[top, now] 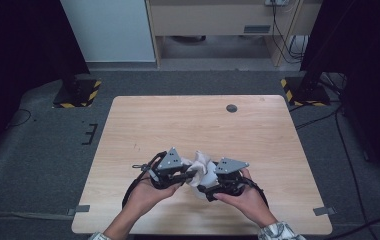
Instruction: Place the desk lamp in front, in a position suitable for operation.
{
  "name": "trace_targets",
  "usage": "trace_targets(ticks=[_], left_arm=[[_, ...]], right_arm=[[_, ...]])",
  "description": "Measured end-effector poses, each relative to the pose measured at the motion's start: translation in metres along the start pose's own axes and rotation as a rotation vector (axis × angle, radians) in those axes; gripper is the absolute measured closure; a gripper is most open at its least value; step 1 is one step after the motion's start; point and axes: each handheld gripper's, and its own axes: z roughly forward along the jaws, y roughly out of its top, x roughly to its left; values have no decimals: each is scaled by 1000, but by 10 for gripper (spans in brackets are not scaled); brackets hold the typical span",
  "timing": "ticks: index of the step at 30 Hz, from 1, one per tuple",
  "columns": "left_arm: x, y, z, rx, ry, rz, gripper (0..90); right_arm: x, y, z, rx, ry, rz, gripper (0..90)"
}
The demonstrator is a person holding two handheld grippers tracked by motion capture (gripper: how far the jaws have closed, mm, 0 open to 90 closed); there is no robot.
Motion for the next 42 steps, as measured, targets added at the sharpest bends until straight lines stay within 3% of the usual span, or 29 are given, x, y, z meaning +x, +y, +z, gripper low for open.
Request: trace_targets(ticks=[8,18,24,29,35,42], left_arm=[[-16,8,11,1,-60,26,775],[-14,24,34,4,-108,10,773],[-9,29,42,-2,-75,12,772],[-1,30,42,-14,-37,-10,771],[9,24,31,-10,7,-18,770],[14,13,17,-11,12,-25,770]], right_arm=[[1,0,1,-5,-3,-2,87],[1,-1,1,-11,-2,-5,88],[1,-1,1,-11,-3,-5,88],[1,-1,1,-10,-3,-3,88],[1,-1,1,-10,-3,-4,88],[1,-1,1,-10,-5,-4,89]])
